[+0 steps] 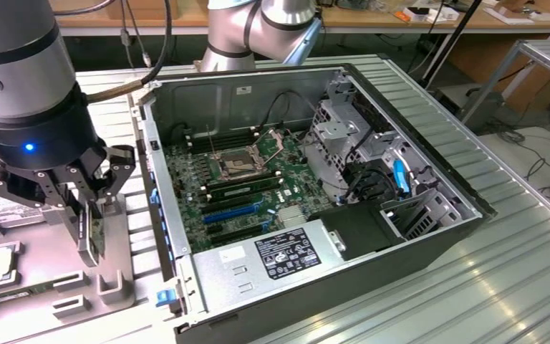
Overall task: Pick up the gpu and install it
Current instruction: 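Pick up the gpu and move the gpu toward the slot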
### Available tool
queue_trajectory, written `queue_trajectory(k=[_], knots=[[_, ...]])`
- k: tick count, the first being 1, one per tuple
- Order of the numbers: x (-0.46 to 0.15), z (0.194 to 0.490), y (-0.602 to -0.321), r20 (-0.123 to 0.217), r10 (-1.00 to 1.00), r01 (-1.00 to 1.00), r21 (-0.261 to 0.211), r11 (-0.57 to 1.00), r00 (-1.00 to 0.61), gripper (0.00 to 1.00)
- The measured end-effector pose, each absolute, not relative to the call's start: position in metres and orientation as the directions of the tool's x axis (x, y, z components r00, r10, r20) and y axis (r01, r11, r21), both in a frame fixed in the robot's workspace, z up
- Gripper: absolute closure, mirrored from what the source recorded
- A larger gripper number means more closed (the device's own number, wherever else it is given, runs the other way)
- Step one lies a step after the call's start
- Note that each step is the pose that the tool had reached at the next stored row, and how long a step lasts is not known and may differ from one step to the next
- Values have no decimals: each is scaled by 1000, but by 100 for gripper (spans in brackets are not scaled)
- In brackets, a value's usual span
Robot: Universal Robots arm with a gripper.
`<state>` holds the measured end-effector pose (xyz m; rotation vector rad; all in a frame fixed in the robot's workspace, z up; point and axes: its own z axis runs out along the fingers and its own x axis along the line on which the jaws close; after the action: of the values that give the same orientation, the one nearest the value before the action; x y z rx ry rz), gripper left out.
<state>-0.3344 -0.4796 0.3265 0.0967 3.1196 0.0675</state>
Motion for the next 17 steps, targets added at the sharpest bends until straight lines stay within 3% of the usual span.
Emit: queue_trajectory(k=[17], knots=[[-334, 339, -478, -18, 44, 43, 44, 998, -999, 73]])
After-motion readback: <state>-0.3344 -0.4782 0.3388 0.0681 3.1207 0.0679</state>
